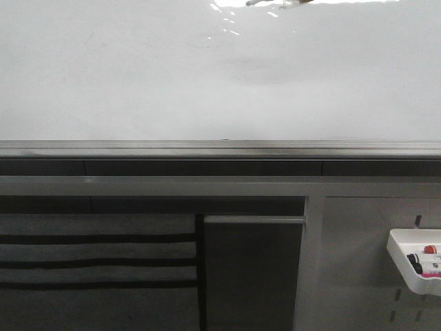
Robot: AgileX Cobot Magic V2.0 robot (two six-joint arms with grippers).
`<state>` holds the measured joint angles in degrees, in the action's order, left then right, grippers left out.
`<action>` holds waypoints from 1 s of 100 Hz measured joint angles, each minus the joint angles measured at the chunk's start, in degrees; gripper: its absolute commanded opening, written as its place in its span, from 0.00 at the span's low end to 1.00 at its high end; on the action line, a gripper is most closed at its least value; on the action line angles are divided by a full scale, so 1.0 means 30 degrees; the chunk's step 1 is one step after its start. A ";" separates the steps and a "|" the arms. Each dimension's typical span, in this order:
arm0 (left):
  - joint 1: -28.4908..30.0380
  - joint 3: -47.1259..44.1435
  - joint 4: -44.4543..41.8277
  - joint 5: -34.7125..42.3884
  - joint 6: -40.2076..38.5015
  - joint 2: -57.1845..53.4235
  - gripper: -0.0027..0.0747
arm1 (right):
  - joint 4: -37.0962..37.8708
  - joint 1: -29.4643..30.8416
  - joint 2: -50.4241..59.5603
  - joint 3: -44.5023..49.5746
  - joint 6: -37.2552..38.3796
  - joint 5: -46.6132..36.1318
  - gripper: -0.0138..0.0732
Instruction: Write number 3 on whiteboard
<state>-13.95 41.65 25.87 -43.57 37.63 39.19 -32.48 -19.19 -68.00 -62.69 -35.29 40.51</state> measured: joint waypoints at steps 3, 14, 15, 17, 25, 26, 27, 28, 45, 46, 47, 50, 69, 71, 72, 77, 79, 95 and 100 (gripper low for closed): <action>0.0000 0.0000 0.0000 0.0000 0.0000 0.0000 0.62 | 0.0050 0.0153 -0.0476 -0.0498 0.0000 0.0313 0.14; 0.0000 0.0000 0.0000 0.0000 0.0000 0.0000 0.62 | 0.0269 0.0261 -0.2527 -0.2319 0.0000 0.1624 0.14; 0.0000 0.0000 0.0000 0.0000 0.0000 0.0000 0.62 | 0.0307 0.0261 -0.2658 -0.2420 0.0000 0.1688 0.14; 0.0000 0.0000 0.0000 0.0000 0.0000 0.0000 0.62 | 0.0315 0.0261 -0.3054 -0.2720 0.0000 0.1861 0.14; 0.0000 0.0000 0.0000 0.0000 0.0000 0.0000 0.62 | 0.0444 0.0261 -0.4538 -0.3744 0.0000 0.2162 0.14; 0.0000 0.0000 0.0000 0.0000 0.0000 0.0000 0.62 | 0.0444 0.0261 -0.4656 -0.3922 0.0000 0.2173 0.14; 0.0000 0.0000 0.0000 0.0000 0.0000 0.0000 0.62 | 0.0491 0.0261 -0.4771 -0.4010 0.0000 0.2210 0.14; 0.0000 0.0000 0.0000 0.0000 0.0000 0.0000 0.62 | 0.0493 0.0261 -0.4991 -0.4178 0.0000 0.2208 0.14; 0.0000 0.0000 0.0000 0.0000 0.0000 0.0000 0.62 | 0.0664 0.0261 -0.7094 -0.5906 0.0000 0.2208 0.14; 0.0000 0.0000 0.0000 0.0000 0.0000 0.0000 0.62 | 0.0708 0.0261 -0.7227 -0.5959 0.0000 0.2208 0.14; 0.0000 0.0000 0.0000 0.0000 0.0000 0.0000 0.62 | 0.0711 0.0261 -0.7292 -0.6055 0.0000 0.2208 0.14; 0.0000 0.0000 0.0000 0.0000 0.0000 0.0000 0.62 | 0.0744 0.0261 -0.7534 -0.6229 0.0000 0.2170 0.14; 0.0000 0.0000 0.0000 0.0000 0.0000 0.0000 0.62 | 0.1557 0.0261 -0.8343 -0.6688 0.0783 0.2034 0.14; 0.0000 0.0000 0.0000 0.0000 0.0000 0.0000 0.62 | 0.1703 0.0261 -0.8343 -0.6720 0.1109 0.2034 0.14; 0.0000 0.0000 0.0000 0.0000 0.0000 0.0000 0.62 | 0.1750 0.0261 -0.8343 -0.6720 0.1323 0.2075 0.14; 0.0000 0.0000 0.0000 0.0000 0.0000 0.0000 0.62 | 0.2092 0.0297 -0.8270 -0.6729 0.1836 0.2334 0.14; 0.0000 0.0000 0.0000 0.0000 0.0000 0.0000 0.62 | 0.2294 0.0341 -0.8228 -0.6729 0.1993 0.2531 0.14; 0.0000 0.0000 0.0000 0.0000 0.0000 0.0000 0.62 | 0.3077 0.0614 -0.8046 -0.6316 0.2458 0.3583 0.14; 0.0000 0.0000 0.0000 0.0000 0.0000 0.0000 0.62 | 0.3077 0.0426 -0.8046 -0.5962 0.2486 0.3378 0.14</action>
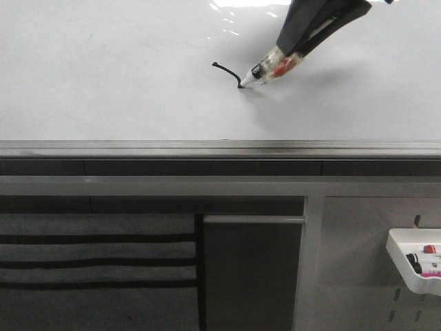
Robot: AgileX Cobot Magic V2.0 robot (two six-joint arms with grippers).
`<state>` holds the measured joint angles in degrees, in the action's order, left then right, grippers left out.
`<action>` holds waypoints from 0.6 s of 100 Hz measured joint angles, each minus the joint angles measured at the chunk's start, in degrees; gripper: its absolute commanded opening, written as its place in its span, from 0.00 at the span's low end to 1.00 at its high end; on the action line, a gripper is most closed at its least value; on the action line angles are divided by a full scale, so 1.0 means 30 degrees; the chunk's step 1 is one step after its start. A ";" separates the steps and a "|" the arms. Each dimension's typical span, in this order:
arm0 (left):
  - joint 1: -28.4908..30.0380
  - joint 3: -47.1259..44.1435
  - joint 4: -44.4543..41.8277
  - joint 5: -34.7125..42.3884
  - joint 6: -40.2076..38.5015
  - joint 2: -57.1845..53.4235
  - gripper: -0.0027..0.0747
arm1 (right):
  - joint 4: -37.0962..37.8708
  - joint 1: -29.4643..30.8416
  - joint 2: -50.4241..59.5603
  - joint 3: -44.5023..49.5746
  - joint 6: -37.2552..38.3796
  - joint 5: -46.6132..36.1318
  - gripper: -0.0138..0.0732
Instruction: Write number 3 on whiteboard
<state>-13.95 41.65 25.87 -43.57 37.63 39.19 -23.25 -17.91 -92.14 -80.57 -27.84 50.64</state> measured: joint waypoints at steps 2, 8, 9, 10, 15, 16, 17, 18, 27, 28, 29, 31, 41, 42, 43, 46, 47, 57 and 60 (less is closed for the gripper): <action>0.0000 0.0000 0.0000 0.0000 0.0000 0.0000 0.62 | 0.0000 -0.0117 0.0000 0.0145 0.0000 -0.0130 0.14; 0.0000 0.0000 0.0000 0.0000 0.0000 0.0000 0.62 | 0.0000 -0.0530 -0.0129 0.0360 0.0011 -0.0536 0.14; 0.0000 0.0000 0.0000 0.0000 0.0000 0.0000 0.62 | 0.0000 -0.0576 -0.0185 0.0360 0.0011 -0.0620 0.14; 0.0000 0.0000 0.0000 0.0000 0.0000 0.0000 0.62 | 0.0000 -0.0673 -0.0191 0.0360 0.0011 -0.0655 0.14; 0.0000 0.0000 -0.0036 0.0000 0.0034 0.0000 0.62 | -0.0043 -0.0924 -0.0451 0.0360 0.0011 -0.0872 0.14; 0.0000 0.0000 -0.0036 0.0000 0.0034 0.0000 0.62 | -0.0045 -0.0932 -0.0509 0.0360 0.0011 -0.0904 0.14; 0.0000 0.0000 -0.0036 0.0000 0.0034 0.0000 0.62 | -0.0045 -0.0966 -0.0506 0.0310 0.0011 -0.0881 0.14; 0.0000 0.0000 -0.0036 0.0000 0.0034 0.0000 0.62 | -0.0045 -0.1017 -0.0594 0.0306 0.0011 -0.0881 0.14; 0.0000 0.0000 -0.0036 0.0000 0.0034 0.0000 0.62 | -0.0155 -0.0949 -0.0723 -0.0053 0.0043 -0.0602 0.14; 0.0000 0.0000 -0.0036 0.0000 0.0034 0.0000 0.62 | -0.0156 -0.0943 -0.0723 -0.0055 0.0043 -0.0524 0.14; 0.0000 0.0000 -0.0036 0.0000 0.0034 0.0000 0.62 | -0.0201 -0.0844 -0.0723 -0.0092 0.0043 -0.0480 0.14; 0.0000 0.0000 -0.0036 0.0000 0.0034 0.0000 0.62 | -0.0201 -0.0730 -0.0723 -0.0149 0.0043 -0.0341 0.14; 0.0000 0.0000 -0.0036 0.0000 0.0034 0.0000 0.62 | -0.0245 0.0015 -0.0635 -0.0295 0.0051 0.0759 0.14; 0.0000 0.0000 -0.0036 0.0000 0.0034 0.0000 0.62 | -0.0245 0.0061 -0.0632 -0.0295 0.0096 0.0917 0.14; 0.0000 0.0000 -0.0036 0.0000 0.0034 0.0000 0.62 | -0.0179 0.0147 -0.0589 -0.0295 0.0094 0.0995 0.14; 0.0000 0.0000 -0.0036 0.0000 0.0034 0.0000 0.62 | -0.0110 0.0261 -0.0550 -0.0295 0.0130 0.1255 0.14; 0.0000 0.0000 -0.0036 0.0000 0.0034 0.0000 0.62 | -0.0065 0.0335 -0.0512 -0.0261 0.0128 0.1361 0.14; 0.0000 0.0000 -0.0036 0.0000 0.0034 0.0000 0.62 | 0.0012 0.0314 -0.0436 0.0258 0.0164 0.1368 0.14; 0.0000 0.0000 -0.0036 0.0000 0.0034 0.0000 0.62 | 0.0012 0.0163 -0.0436 0.0430 0.0164 0.1192 0.14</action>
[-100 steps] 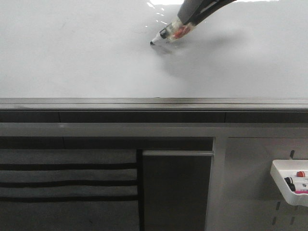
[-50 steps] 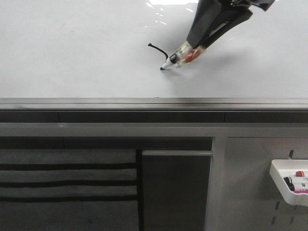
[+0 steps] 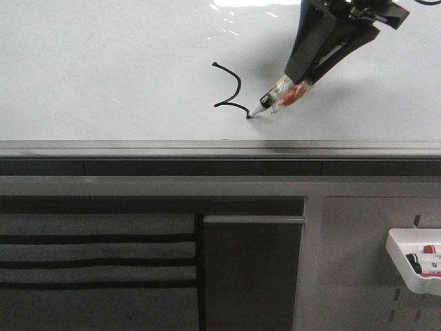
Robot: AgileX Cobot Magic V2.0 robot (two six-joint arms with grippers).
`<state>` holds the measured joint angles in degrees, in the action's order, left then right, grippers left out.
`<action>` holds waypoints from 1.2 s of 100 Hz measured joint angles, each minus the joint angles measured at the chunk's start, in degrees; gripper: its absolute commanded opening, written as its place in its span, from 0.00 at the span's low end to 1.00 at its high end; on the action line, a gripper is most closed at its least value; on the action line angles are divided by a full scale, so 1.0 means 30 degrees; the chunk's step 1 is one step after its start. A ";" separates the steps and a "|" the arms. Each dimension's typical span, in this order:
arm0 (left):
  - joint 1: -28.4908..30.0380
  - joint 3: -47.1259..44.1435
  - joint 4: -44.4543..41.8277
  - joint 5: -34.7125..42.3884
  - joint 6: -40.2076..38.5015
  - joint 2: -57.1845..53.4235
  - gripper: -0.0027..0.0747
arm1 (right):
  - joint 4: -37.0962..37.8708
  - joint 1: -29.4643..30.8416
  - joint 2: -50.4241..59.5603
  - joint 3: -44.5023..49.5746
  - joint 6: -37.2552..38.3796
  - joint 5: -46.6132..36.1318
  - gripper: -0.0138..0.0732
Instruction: Write number 3 on whiteboard
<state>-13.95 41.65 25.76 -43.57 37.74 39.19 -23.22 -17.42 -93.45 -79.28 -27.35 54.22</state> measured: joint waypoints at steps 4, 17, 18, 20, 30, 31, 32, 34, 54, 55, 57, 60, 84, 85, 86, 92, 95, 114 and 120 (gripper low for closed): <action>0.0000 0.0000 0.0000 0.0000 0.0000 0.0000 0.62 | 0.0016 -0.0309 -0.0088 0.0170 0.0000 -0.0268 0.14; 0.0000 0.0000 0.0000 0.0000 0.0000 0.0000 0.62 | -0.0064 -0.1479 -0.0856 0.0078 0.0000 -0.1333 0.14; 0.0000 0.0000 0.0000 0.0000 0.0000 0.0000 0.62 | -0.0058 -0.1594 -0.0897 -0.0012 0.0000 -0.1369 0.14; 0.0000 0.0000 0.0000 0.0000 0.0000 0.0000 0.62 | -0.0058 -0.1757 -0.1023 -0.0151 0.0000 -0.1430 0.14; 0.0000 0.0000 0.0000 0.0000 0.0000 0.0000 0.62 | -0.0281 -0.2117 -0.1387 -0.1113 -0.0034 -0.1443 0.14; 0.0000 0.0000 0.0000 0.0000 0.0000 0.0000 0.62 | -0.0288 -0.2117 -0.1388 -0.1192 -0.0089 -0.1364 0.14; 0.0000 0.0000 0.0000 0.0000 0.0000 0.0000 0.62 | -0.0357 -0.2117 -0.1388 -0.1336 -0.0143 -0.1340 0.14; 0.0000 0.0000 0.0000 0.0000 0.0046 0.0000 0.62 | -0.0400 -0.2117 -0.1388 -0.1526 -0.0395 -0.1273 0.14; 0.0000 0.0000 0.0867 -0.0681 0.2185 0.0104 0.62 | -0.3208 -0.2352 0.0674 -0.0834 -0.4708 0.0038 0.14; 0.0000 0.0035 0.0939 -0.0729 0.2428 0.0147 0.62 | -0.3244 -0.2391 0.0793 -0.0646 -0.5057 0.0093 0.14; -0.0046 0.0070 0.1091 -0.0919 0.2758 0.0238 0.62 | -0.3337 -0.2546 0.1153 -0.0353 -0.5563 0.0266 0.14; -0.0138 0.0211 0.1280 -0.1209 0.3166 0.0398 0.62 | -0.3496 -0.2735 0.1638 0.0067 -0.6146 0.0415 0.14; -0.2174 0.2023 0.1733 -0.3786 0.4817 0.3487 0.62 | -0.3584 -0.4421 0.4393 0.2014 -0.9828 0.1193 0.14; -0.2255 0.2068 0.1733 -0.3816 0.4912 0.3714 0.62 | -0.3584 -0.4511 0.4440 0.2014 -0.9947 0.1227 0.14; -0.2432 0.2162 0.1733 -0.3820 0.4964 0.3826 0.62 | -0.3584 -0.4560 0.4485 0.2014 -1.0016 0.1231 0.14; -0.3171 0.2492 0.1733 -0.3902 0.5463 0.4876 0.62 | -0.3584 -0.4935 0.4773 0.2014 -1.0377 0.1315 0.14; -0.3654 0.2692 0.1733 -0.3902 0.5695 0.5329 0.62 | -0.3584 -0.5051 0.4857 0.2014 -1.0520 0.1315 0.14; -0.5988 0.3825 0.1733 -0.2951 0.6401 0.7973 0.62 | -0.3511 -0.5325 0.4903 0.2020 -1.0761 0.1360 0.14; -0.6414 0.4170 0.1733 -0.2480 0.6483 0.8699 0.62 | -0.3482 -0.5325 0.4903 0.2020 -1.0841 0.1360 0.14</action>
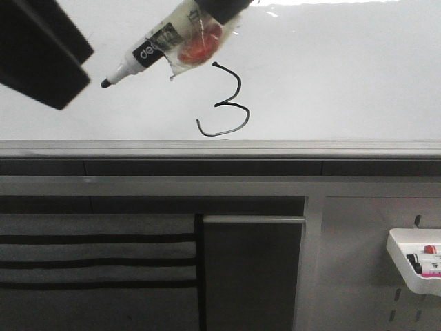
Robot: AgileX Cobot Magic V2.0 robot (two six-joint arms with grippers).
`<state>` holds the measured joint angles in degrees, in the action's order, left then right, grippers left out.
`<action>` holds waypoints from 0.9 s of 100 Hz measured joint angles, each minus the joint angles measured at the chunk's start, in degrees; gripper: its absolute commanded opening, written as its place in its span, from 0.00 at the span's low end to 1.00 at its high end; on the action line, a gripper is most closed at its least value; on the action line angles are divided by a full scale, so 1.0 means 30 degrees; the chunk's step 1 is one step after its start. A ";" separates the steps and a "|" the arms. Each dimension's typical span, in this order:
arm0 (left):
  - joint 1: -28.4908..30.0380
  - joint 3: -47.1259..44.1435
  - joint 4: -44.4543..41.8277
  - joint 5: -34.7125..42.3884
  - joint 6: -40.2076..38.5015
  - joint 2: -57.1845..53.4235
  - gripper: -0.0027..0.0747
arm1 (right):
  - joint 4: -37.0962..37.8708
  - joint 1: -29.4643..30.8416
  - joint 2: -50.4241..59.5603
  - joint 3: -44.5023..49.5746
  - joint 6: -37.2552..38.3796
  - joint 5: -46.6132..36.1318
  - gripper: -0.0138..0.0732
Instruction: Write number 3 on whiteboard
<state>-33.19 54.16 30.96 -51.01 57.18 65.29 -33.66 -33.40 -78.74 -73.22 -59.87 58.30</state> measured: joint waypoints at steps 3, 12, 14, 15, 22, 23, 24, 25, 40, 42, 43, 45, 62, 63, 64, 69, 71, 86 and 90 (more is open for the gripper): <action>-0.0209 0.0240 0.0000 0.0206 -0.0020 0.0306 0.62 | 0.0000 0.0000 0.0000 0.0000 0.0010 0.0000 0.14; -0.0629 0.0939 0.0000 0.0489 0.0142 0.1233 0.61 | 0.0012 0.0000 0.0000 0.0000 -0.0039 0.0000 0.14; -0.0682 0.1046 0.0000 0.0526 0.0190 0.1429 0.60 | 0.0012 0.0000 0.0000 0.0000 -0.0074 0.0000 0.14; -0.0718 0.1148 0.0000 0.0564 0.0240 0.1550 0.60 | 0.0043 0.0000 0.0000 0.0000 -0.0054 0.0000 0.14; -0.0887 0.1555 0.0000 0.0600 0.0342 0.2072 0.56 | 0.0043 0.0000 0.0000 0.0000 -0.0083 0.0000 0.14; -0.0887 0.1583 0.0000 0.0600 0.0373 0.2107 0.55 | 0.0043 0.0000 0.0000 0.0000 -0.0083 0.0000 0.14; -0.0887 0.1635 0.0000 0.0600 0.0373 0.2179 0.55 | 0.0087 0.0000 0.0000 0.0000 -0.0083 0.0000 0.14; -0.0887 0.1628 0.0000 0.0600 0.0388 0.2218 0.54 | 0.0081 0.0000 0.0000 0.0000 -0.0083 0.0000 0.14; -0.0887 0.1889 0.0000 0.0612 0.0667 0.2752 0.38 | 0.0122 0.0000 0.0000 0.0000 -0.0124 0.0000 0.14; -0.0887 0.1889 0.0000 0.0612 0.0721 0.2803 0.35 | 0.0122 0.0000 0.0000 0.0000 -0.0124 -0.0035 0.14; -0.0887 0.1889 0.0000 0.0612 0.0713 0.2803 0.34 | 0.0122 0.0000 0.0000 0.0000 -0.0124 -0.0035 0.14; -0.0887 0.1889 0.0000 0.0612 0.0804 0.2835 0.31 | 0.0122 0.0000 0.0000 0.0000 -0.0124 -0.0035 0.14; -0.0887 0.1916 0.0000 0.0612 0.0957 0.2882 0.13 | 0.0154 0.0000 0.0000 0.0000 -0.0124 -0.0035 0.14; -0.0887 0.1916 0.0000 0.0612 0.0957 0.2882 0.12 | 0.0154 0.0000 0.0000 0.0000 -0.0124 -0.0035 0.14; -0.0887 0.1916 0.0000 0.0612 0.0957 0.2882 0.11 | 0.0154 0.0000 0.0000 0.0000 -0.0124 -0.0035 0.14; -0.0887 0.1916 0.0000 0.0612 0.0957 0.2882 0.08 | 0.0154 0.0000 0.0000 0.0000 -0.0124 -0.0071 0.14; -0.0887 0.1916 0.0000 0.0612 0.0989 0.2882 0.06 | 0.0154 0.0000 0.0000 0.0000 -0.0124 -0.0071 0.14; -0.0970 0.1916 -0.0038 0.0578 0.1131 0.2882 0.01 | 0.0162 0.0000 0.0000 0.0000 -0.0124 0.0082 0.14; -0.1008 0.1916 -0.0038 0.0541 0.1131 0.2882 0.01 | 0.0162 0.0000 0.0000 0.0000 -0.0124 0.0084 0.15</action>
<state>-36.21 59.91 30.85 -49.39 60.58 73.93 -33.18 -33.40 -78.74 -73.22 -60.24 58.55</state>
